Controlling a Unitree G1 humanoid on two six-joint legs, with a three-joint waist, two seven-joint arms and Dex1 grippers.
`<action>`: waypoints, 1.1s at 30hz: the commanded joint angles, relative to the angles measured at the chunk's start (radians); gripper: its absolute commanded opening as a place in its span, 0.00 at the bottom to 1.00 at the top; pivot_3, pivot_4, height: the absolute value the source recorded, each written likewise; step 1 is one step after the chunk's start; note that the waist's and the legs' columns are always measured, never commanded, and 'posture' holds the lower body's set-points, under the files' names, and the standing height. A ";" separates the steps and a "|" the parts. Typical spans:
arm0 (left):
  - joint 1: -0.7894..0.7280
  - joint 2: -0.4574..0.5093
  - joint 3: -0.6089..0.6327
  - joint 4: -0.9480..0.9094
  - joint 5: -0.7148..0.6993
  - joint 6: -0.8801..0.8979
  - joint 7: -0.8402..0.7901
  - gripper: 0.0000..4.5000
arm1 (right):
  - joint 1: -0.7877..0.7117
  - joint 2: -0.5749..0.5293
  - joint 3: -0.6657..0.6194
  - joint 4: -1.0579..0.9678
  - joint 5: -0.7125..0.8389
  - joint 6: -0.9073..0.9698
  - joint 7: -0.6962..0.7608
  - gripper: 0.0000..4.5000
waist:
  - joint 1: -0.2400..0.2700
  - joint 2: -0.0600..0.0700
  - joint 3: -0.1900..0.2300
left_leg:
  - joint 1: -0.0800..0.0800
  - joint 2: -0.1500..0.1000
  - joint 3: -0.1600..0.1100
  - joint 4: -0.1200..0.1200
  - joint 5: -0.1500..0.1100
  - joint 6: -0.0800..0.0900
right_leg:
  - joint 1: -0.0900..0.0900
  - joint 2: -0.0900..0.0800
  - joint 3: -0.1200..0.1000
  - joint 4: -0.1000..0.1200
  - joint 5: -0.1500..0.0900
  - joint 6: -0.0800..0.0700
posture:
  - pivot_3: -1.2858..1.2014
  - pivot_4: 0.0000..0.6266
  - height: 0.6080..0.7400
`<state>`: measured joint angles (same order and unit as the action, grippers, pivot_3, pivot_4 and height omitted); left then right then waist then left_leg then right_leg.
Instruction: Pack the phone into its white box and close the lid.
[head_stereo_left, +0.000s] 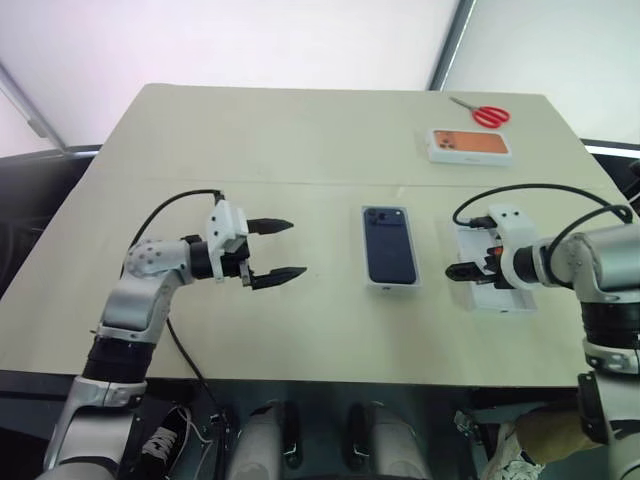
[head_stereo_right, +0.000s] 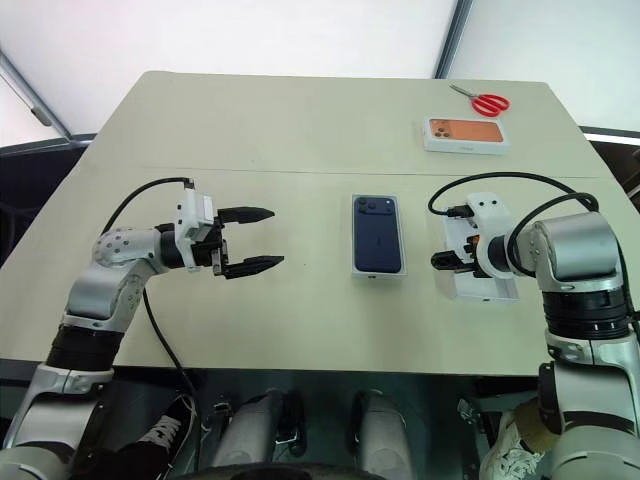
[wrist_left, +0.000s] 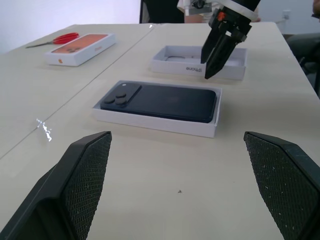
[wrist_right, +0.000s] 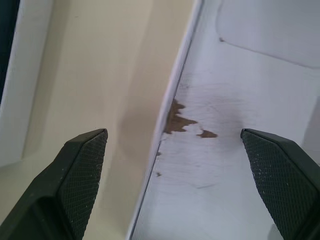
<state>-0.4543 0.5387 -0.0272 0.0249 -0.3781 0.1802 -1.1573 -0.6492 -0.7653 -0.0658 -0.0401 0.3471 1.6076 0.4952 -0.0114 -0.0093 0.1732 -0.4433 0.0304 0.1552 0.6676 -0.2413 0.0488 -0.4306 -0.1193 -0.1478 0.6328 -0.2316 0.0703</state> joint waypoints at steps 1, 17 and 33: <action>-0.002 -0.003 0.001 -0.029 -0.001 -0.005 0.022 1.00 | -0.011 0.016 -0.037 -0.002 0.035 0.007 -0.061 0.81 | 0.000 0.000 0.000 | 0.000 0.000 0.000 0.000 0.000 0.000 | 0.000 0.000 0.000 0.000 0.000 0.000 | 0.52 0.24 0.98; -0.018 -0.006 0.000 -0.013 -0.009 0.026 0.055 1.00 | -0.114 0.135 -0.163 0.037 0.084 -0.005 -0.231 0.01 | -0.004 0.000 0.000 | 0.000 0.001 0.001 0.000 0.000 0.001 | 0.000 0.001 0.001 0.000 0.000 0.000 | 0.52 0.24 0.98; -0.127 -0.106 0.023 0.077 -0.005 0.203 0.246 1.00 | -0.305 0.792 -0.801 0.044 0.572 0.007 -0.372 0.01 | -0.007 0.002 0.001 | 0.000 0.000 0.003 -0.001 -0.001 0.001 | -0.001 0.003 0.002 0.002 0.000 0.001 | 0.52 0.24 0.98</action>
<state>-0.5551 0.4388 -0.0205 0.1184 -0.3809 0.3863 -0.9321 -0.9540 -0.0025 -0.8530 0.0398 0.8069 1.6075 0.1546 -0.0181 -0.0074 0.1740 -0.4430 0.0311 0.1585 0.6664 -0.2416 0.0497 -0.4319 -0.1153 -0.1455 0.6346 -0.2316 0.0709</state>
